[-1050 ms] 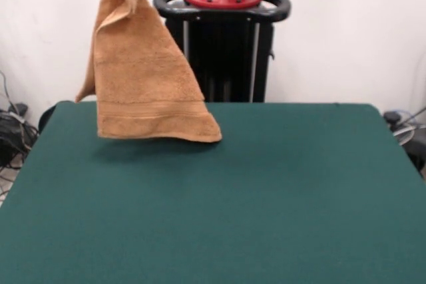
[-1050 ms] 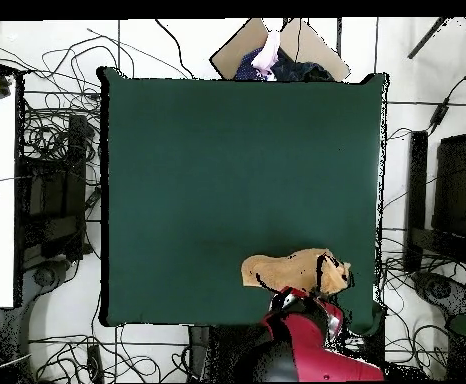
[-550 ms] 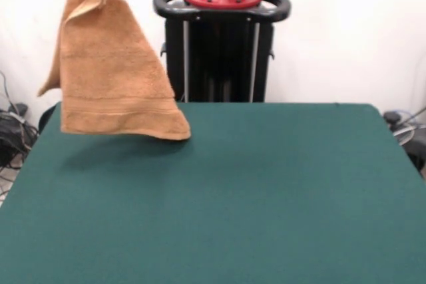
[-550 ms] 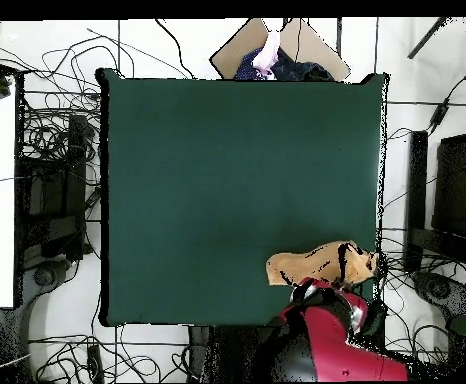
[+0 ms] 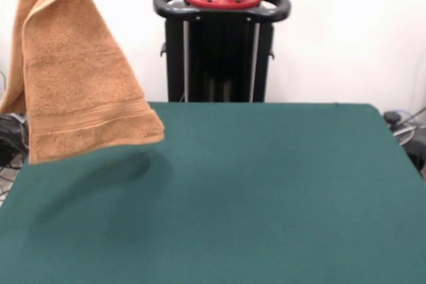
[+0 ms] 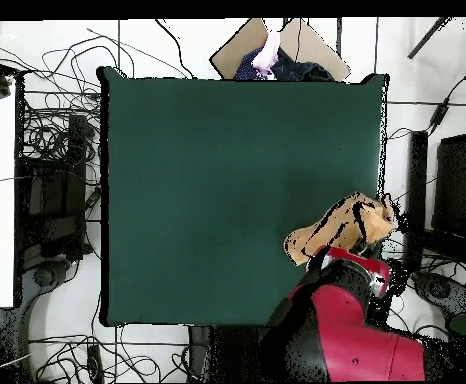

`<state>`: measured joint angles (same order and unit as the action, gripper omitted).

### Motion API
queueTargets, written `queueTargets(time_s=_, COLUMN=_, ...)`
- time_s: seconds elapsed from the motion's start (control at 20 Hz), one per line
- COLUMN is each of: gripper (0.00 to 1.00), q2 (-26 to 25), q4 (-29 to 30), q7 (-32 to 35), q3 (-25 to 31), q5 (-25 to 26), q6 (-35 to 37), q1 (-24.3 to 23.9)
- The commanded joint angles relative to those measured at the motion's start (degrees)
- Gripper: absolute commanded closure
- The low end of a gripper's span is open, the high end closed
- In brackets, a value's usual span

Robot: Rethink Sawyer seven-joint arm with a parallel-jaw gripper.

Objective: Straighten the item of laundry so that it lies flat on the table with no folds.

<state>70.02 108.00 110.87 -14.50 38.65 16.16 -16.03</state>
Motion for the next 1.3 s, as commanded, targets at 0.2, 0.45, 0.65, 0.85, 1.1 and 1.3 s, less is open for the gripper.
queueTargets(time_s=0.2, gripper=1.0, q2=-10.2, q4=-3.4, q7=13.2, q3=-10.3, q5=4.4, q6=-13.1, q1=13.7)
queueTargets(time_s=0.45, gripper=1.0, q2=-20.1, q4=0.7, q7=17.5, q3=-25.3, q5=-7.1, q6=-23.7, q1=26.1)
queueTargets(time_s=0.65, gripper=1.0, q2=-23.4, q4=4.6, q7=14.5, q3=-28.0, q5=-14.9, q6=-31.1, q1=27.9)
queueTargets(time_s=0.85, gripper=1.0, q2=-28.2, q4=9.0, q7=10.4, q3=-29.7, q5=-24.3, q6=-45.9, q1=28.0)
queueTargets(time_s=1.1, gripper=1.0, q2=-32.3, q4=14.7, q7=9.3, q3=-28.5, q5=-33.1, q6=-59.3, q1=27.3)
queueTargets(time_s=1.3, gripper=1.0, q2=-31.2, q4=16.4, q7=7.8, q3=-27.8, q5=-34.1, q6=-58.2, q1=27.4)
